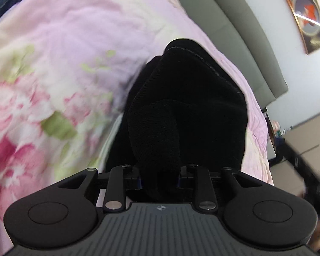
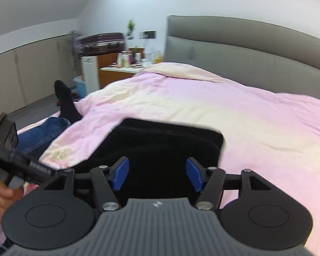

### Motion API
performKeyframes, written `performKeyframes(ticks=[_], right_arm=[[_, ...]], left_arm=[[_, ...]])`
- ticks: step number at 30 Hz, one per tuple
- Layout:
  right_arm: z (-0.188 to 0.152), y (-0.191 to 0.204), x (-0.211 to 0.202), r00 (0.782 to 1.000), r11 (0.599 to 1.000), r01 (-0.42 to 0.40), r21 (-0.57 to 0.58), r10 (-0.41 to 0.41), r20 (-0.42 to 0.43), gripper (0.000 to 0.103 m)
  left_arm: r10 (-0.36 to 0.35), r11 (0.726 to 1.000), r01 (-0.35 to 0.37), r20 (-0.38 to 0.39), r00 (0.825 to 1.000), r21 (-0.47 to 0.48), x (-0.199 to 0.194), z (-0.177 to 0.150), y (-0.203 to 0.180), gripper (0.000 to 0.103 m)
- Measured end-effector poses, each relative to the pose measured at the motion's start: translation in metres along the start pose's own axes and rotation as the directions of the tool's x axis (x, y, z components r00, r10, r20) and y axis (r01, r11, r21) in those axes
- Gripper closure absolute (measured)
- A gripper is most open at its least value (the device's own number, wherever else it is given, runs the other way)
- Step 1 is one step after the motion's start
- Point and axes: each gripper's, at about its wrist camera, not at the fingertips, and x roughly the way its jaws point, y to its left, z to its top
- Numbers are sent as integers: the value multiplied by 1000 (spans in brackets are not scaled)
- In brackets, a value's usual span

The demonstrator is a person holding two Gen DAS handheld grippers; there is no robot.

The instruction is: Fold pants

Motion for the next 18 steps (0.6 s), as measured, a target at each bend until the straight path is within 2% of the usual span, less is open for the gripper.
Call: performKeyframes(ticks=[3, 6, 9, 10, 11, 12, 13, 14, 15, 16, 18], right_arm=[[42, -10, 44, 994, 992, -95, -81, 89, -66, 40], [80, -14, 99, 973, 974, -177, -141, 152, -174, 40], [106, -14, 154, 933, 956, -264, -128, 219, -285, 36], [109, -12, 172, 918, 950, -284, -131, 230, -323, 26], [111, -11, 188, 897, 944, -307, -124, 243, -370, 21], [112, -9, 203, 868, 934, -341, -110, 268, -417, 24], [108, -6, 213, 833, 920, -383, -84, 305, -462, 37], [104, -6, 218, 810, 909, -412, -61, 335, -481, 63], [102, -6, 221, 802, 906, -421, -37, 353, -481, 72], [96, -5, 218, 806, 910, -414, -10, 361, -469, 80], [87, -4, 205, 838, 925, -381, 2, 346, -423, 85]], left_arm=[[-25, 1000, 25, -11, 1000, -1, 1, 1, 2, 71], [-34, 999, 34, -13, 999, -14, 1, -3, 6, 71], [-46, 999, 46, -15, 999, -22, -1, -1, 8, 70], [-47, 999, 46, -16, 999, -20, -1, 0, 7, 70], [-47, 999, 47, -18, 999, -23, -1, 0, 8, 70], [-48, 998, 48, -19, 999, -29, 1, 1, 7, 70], [-49, 998, 48, -20, 999, -32, 2, 1, 8, 70], [-45, 998, 44, -23, 999, -36, 3, 1, 8, 70], [-38, 998, 37, -23, 999, -42, 5, 2, 8, 70], [-34, 998, 33, -21, 999, -49, 5, 2, 9, 70], [-32, 999, 32, -13, 999, -44, 3, 2, 7, 70]])
